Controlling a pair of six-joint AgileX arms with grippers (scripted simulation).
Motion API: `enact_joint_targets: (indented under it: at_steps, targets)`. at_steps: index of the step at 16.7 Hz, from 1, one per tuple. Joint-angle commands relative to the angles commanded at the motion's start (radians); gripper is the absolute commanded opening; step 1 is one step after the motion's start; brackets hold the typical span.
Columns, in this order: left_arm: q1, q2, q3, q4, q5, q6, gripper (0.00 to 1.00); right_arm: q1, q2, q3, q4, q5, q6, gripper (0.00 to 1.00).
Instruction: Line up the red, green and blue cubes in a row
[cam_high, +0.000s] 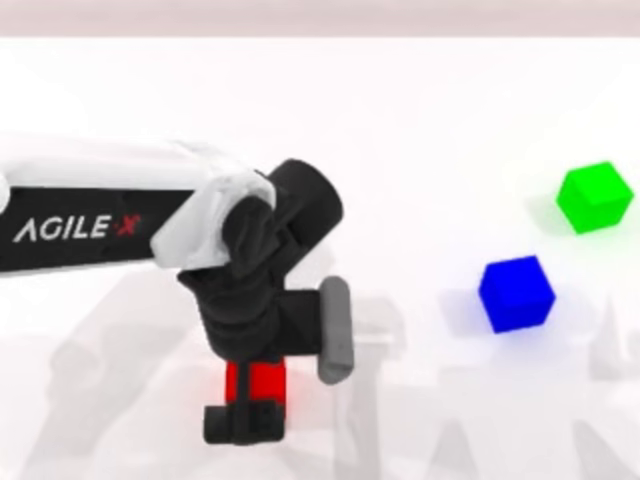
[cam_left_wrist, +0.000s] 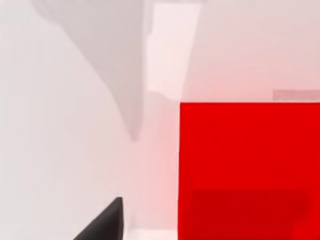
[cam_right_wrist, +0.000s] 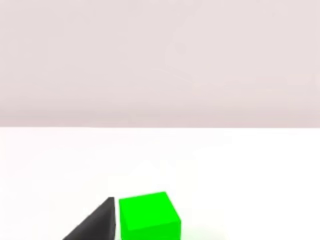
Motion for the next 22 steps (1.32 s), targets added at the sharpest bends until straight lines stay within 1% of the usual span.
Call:
enact_joint_targets:
  at_steps: [5, 11, 13, 19, 22]
  targets:
    - [0.001, -0.006, 0.015, -0.017, 0.000, 0.002, 1.00, 0.000, 0.000, 0.000, 0.000, 0.000, 0.000, 1.00]
    - [0.017, -0.079, 0.147, -0.238, 0.001, 0.000, 1.00, 0.000, 0.000, 0.000, 0.000, 0.000, 0.000, 1.00]
    - [0.021, -0.099, 0.172, -0.270, 0.000, -0.001, 1.00, 0.000, 0.000, 0.000, 0.000, 0.000, 0.000, 1.00]
    - [0.020, -0.103, 0.164, -0.265, -0.001, -0.003, 1.00, 0.001, 0.009, 0.010, -0.007, -0.001, -0.001, 1.00]
    - [0.057, -0.171, 0.105, -0.225, -0.004, -0.031, 1.00, 0.009, 0.098, 0.100, -0.072, -0.004, -0.011, 1.00]
